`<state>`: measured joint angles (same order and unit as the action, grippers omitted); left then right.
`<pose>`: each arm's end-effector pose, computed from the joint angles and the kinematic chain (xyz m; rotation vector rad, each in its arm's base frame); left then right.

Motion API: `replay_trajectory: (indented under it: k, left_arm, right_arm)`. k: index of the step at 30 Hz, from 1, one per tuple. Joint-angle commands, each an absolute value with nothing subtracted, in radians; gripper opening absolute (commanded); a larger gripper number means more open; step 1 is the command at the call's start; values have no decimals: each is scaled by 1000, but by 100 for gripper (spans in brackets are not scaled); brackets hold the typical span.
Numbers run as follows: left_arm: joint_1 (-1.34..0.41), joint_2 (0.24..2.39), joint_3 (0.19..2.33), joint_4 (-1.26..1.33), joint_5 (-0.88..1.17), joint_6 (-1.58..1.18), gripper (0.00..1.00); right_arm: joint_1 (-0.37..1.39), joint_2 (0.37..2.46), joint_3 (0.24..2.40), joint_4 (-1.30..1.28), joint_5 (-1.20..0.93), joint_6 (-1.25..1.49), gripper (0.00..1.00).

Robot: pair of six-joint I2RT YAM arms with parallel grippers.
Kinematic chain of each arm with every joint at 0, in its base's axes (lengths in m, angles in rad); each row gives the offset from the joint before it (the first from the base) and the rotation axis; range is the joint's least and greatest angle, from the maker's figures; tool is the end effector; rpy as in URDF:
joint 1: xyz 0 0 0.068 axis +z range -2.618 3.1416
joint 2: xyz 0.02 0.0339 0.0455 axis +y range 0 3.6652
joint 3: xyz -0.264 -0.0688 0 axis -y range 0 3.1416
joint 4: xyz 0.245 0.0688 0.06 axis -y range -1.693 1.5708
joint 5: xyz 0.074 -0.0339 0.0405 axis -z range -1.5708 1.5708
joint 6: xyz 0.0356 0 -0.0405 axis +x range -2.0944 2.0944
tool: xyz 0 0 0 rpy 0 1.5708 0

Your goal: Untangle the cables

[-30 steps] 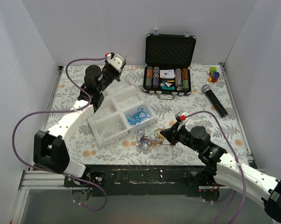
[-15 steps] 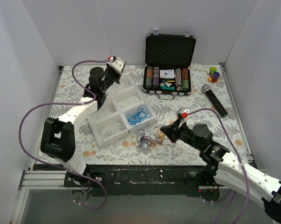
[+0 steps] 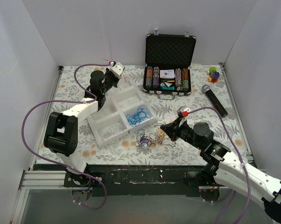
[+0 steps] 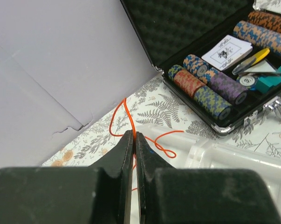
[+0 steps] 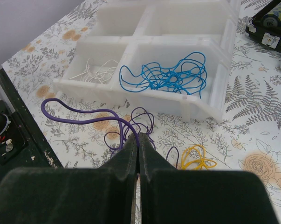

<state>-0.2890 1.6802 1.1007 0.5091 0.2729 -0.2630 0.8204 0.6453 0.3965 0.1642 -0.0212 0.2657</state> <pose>0.3756 -0.1217 0.2843 0.2346 1.6617 -0.6427 0.1157 0.1252 0.2608 -0.4884 1.6541 0.8345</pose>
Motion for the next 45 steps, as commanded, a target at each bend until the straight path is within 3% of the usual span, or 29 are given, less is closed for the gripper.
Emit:
replay_trajectory:
  k: [1, 14, 17, 20, 25, 31, 36, 41, 45]
  left_arm:
    - [-287, 1700, 1071, 526, 270, -177, 0]
    - [-293, 1756, 1060, 532, 170, -77, 6]
    - [-296, 1743, 1051, 505, 172, -92, 18]
    - [-302, 1720, 1040, 457, 219, -71, 47]
    - [-311, 1666, 1045, 431, 261, -86, 67]
    - [-316, 1553, 1088, 365, 353, -196, 75]
    - [-343, 1347, 1011, 241, 720, -227, 77]
    - [-604, 1185, 879, 6, 821, 27, 78]
    - [-768, 1167, 824, 23, 801, -32, 78]
  right_arm:
    - [824, 630, 442, 184, -5, 259, 1]
    - [822, 597, 433, 192, 20, 279, 1]
    - [822, 598, 431, 196, 18, 284, 1]
    - [822, 604, 431, 198, 15, 284, 1]
    - [822, 618, 443, 199, 14, 284, 1]
    - [821, 655, 480, 192, 21, 281, 1]
    - [818, 721, 554, 124, 112, 259, 1]
    - [808, 749, 618, 100, 127, 242, 1]
    - [808, 732, 652, 123, 71, 247, 1]
